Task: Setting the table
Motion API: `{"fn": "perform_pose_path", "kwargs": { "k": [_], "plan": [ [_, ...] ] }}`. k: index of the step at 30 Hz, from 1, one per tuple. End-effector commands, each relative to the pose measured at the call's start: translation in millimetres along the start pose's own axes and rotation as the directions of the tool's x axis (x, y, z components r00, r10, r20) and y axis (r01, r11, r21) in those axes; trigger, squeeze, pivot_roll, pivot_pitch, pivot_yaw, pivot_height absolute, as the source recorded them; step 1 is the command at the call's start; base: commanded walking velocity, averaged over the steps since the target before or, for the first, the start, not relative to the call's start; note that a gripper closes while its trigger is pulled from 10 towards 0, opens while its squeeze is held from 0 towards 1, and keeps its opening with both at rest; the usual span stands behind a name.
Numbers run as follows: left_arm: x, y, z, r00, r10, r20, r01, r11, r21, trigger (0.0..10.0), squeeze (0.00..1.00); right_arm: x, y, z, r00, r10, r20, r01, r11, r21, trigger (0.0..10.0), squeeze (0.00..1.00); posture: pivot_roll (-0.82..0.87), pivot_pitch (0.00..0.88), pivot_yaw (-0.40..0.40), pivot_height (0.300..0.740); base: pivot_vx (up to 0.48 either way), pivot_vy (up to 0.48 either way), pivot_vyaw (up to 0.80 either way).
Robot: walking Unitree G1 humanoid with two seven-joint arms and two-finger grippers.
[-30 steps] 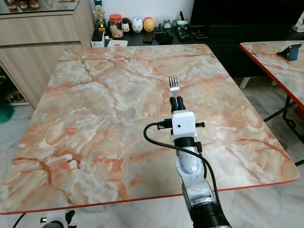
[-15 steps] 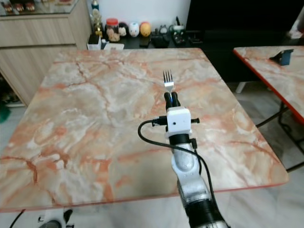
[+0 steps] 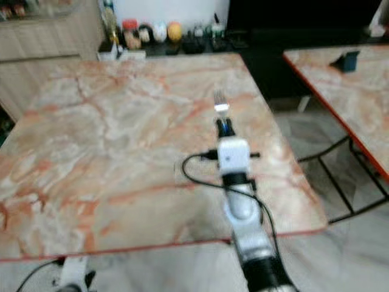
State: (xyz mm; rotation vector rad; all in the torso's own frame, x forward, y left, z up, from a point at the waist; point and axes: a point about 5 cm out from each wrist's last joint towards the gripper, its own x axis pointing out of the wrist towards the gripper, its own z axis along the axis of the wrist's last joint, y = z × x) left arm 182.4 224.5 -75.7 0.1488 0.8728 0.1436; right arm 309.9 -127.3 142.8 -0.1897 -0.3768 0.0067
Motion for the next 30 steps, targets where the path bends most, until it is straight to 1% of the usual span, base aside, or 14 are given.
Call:
{"fn": "perform_pose_path", "kwargs": {
  "k": [1,7,15,18,25,28,30],
  "plan": [
    [-1.6,7.9,-7.8,0.999,0.024,-0.034,-0.024,1.000,0.015,10.0,0.00,0.4,10.1,3.0,1.000,0.024,0.013,-0.024,0.999,0.021,10.0,0.00,-0.03,0.000,0.001,0.740,0.000,-0.334,0.00],
    [-2.0,7.2,-9.5,0.999,0.029,-0.041,-0.028,0.999,0.017,10.0,0.00,5.5,8.6,6.2,1.000,0.008,0.018,-0.009,1.000,0.028,10.0,0.00,-0.03,0.000,-0.004,0.740,0.000,-0.334,0.00],
    [-2.5,8.2,-11.1,0.998,0.037,-0.043,-0.036,0.999,0.021,10.0,0.00,5.1,8.7,4.7,1.000,0.008,0.012,-0.008,1.000,0.017,10.0,0.00,-0.03,0.000,-0.002,0.740,0.000,-0.339,0.00],
    [-2.5,8.8,-11.5,0.998,0.036,-0.048,-0.035,0.999,0.028,10.0,0.00,6.3,6.5,4.6,1.000,-0.010,0.006,0.010,1.000,0.028,10.0,0.00,-0.03,0.000,0.000,0.740,0.000,-0.341,0.00],
    [-2.4,9.0,-11.2,0.998,0.039,-0.050,-0.038,0.999,0.023,10.0,0.00,7.4,8.3,5.4,1.000,0.017,0.013,-0.017,1.000,0.001,10.0,0.00,-0.03,0.000,0.000,0.740,0.000,-0.355,0.00],
    [-2.1,9.0,-10.3,0.998,0.041,-0.048,-0.040,0.999,0.020,10.0,0.00,7.8,8.0,5.4,1.000,0.015,0.011,-0.015,1.000,-0.005,10.0,0.00,-0.03,0.000,0.000,0.740,0.000,-0.350,0.65],
    [-1.9,8.9,-9.6,0.998,0.040,-0.048,-0.039,0.999,0.019,10.0,0.00,7.9,6.5,5.0,1.000,-0.002,0.004,0.001,1.000,0.015,10.0,0.00,-0.03,0.000,0.002,0.740,0.000,-0.354,0.00]
  ]
}}
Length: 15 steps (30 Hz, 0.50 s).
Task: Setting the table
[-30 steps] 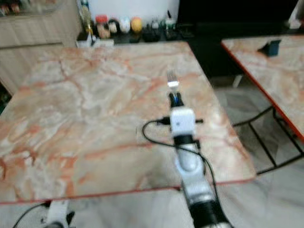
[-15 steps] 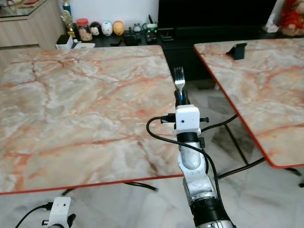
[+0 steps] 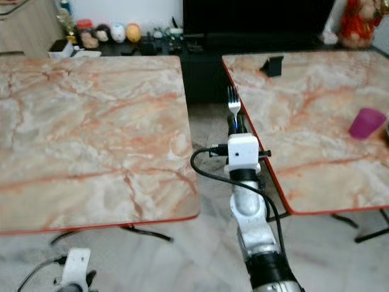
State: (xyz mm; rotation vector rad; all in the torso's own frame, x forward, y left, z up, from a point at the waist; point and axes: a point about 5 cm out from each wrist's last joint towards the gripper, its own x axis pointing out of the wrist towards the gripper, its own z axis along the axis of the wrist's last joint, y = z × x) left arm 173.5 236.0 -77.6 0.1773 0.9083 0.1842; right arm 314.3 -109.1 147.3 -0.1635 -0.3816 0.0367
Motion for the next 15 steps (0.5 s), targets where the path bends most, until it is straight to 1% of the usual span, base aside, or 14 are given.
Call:
{"fn": "perform_pose_path", "kwargs": {
  "k": [1,15],
  "plan": [
    [0.1,-2.6,-0.6,1.000,-0.006,-0.010,0.006,1.000,0.007,10.0,0.00,1.1,-10.7,-0.5,1.000,-0.025,-0.003,0.025,1.000,-0.017,10.0,0.00,-0.03,0.000,0.002,0.740,0.000,-0.356,0.00],
    [0.6,-3.0,0.9,1.000,-0.007,-0.010,0.008,1.000,0.013,10.0,0.00,6.3,-13.9,3.0,1.000,-0.027,0.011,0.027,0.999,-0.018,10.0,0.00,-0.03,0.000,-0.003,0.740,0.000,-0.353,0.00]
  ]
}}
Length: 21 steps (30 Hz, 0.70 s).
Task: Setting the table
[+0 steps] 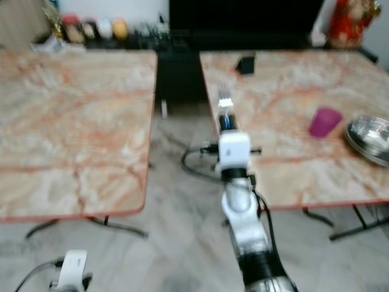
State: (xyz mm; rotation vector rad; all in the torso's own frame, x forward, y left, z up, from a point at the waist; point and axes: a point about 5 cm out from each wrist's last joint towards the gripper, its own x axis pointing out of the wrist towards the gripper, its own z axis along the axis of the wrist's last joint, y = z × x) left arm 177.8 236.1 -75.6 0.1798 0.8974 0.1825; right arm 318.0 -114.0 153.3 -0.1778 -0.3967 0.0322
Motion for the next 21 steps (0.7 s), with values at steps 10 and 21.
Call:
{"fn": "perform_pose_path", "kwargs": {
  "k": [10,21],
  "plan": [
    [-0.1,-3.0,-2.2,1.000,-0.013,-0.019,0.013,1.000,0.020,10.0,0.00,1.7,-5.1,-0.2,1.000,-0.013,-0.006,0.013,1.000,-0.001,10.0,0.00,-0.03,0.000,-0.001,0.740,0.000,-0.354,0.00],
    [0.3,-2.4,-0.6,1.000,-0.017,-0.017,0.018,0.999,0.027,10.0,0.00,3.5,-5.3,1.0,1.000,-0.011,-0.004,0.011,1.000,-0.006,10.0,0.00,-0.04,0.000,0.003,0.740,0.000,-0.354,0.00]
  ]
}}
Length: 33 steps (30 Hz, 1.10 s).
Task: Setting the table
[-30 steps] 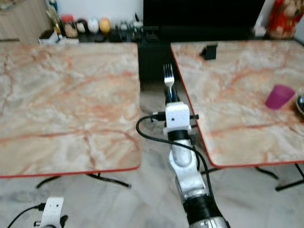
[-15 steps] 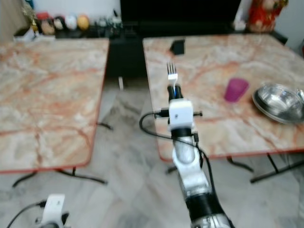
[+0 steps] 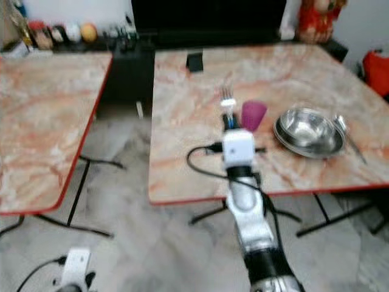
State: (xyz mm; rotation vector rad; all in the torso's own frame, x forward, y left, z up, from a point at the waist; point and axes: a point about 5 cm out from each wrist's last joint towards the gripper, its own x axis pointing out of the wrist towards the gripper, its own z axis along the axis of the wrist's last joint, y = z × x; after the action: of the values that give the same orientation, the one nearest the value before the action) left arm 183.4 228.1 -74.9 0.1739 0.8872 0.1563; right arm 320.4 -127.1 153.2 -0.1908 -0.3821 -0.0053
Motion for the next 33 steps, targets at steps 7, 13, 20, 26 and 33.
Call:
{"fn": "perform_pose_path", "kwargs": {
  "k": [7,13,20,26,33],
  "plan": [
    [-0.8,5.2,-5.3,1.000,0.002,-0.028,-0.001,1.000,0.029,10.0,0.00,2.1,10.1,5.2,0.999,0.037,0.017,-0.037,0.999,-0.002,10.0,0.00,-0.04,0.000,0.005,0.740,0.000,-0.352,0.00],
    [-0.5,4.4,-4.3,1.000,-0.004,-0.025,0.005,0.999,0.032,10.0,0.00,2.9,10.1,5.9,0.999,0.040,0.019,-0.040,0.999,-0.004,10.0,0.00,-0.04,0.000,0.003,0.740,0.000,-0.350,0.21],
    [-0.5,4.0,-4.2,1.000,-0.006,-0.025,0.006,0.999,0.033,10.0,0.00,2.8,10.7,5.0,0.999,0.036,0.012,-0.037,0.999,0.009,10.0,0.00,-0.04,0.000,0.001,0.740,0.000,-0.344,0.00],
    [-0.5,3.9,-4.3,1.000,-0.004,-0.025,0.004,1.000,0.030,10.0,0.00,3.7,12.4,5.6,0.999,0.042,0.013,-0.042,0.999,0.012,10.0,0.00,-0.04,0.000,0.001,0.740,0.000,-0.342,0.00],
    [-0.7,4.2,-4.7,1.000,-0.003,-0.025,0.004,1.000,0.030,10.0,0.00,3.5,12.3,5.2,0.999,0.041,0.011,-0.041,0.999,0.012,10.0,0.00,-0.04,0.000,0.001,0.740,0.000,-0.341,0.00]
  ]
}}
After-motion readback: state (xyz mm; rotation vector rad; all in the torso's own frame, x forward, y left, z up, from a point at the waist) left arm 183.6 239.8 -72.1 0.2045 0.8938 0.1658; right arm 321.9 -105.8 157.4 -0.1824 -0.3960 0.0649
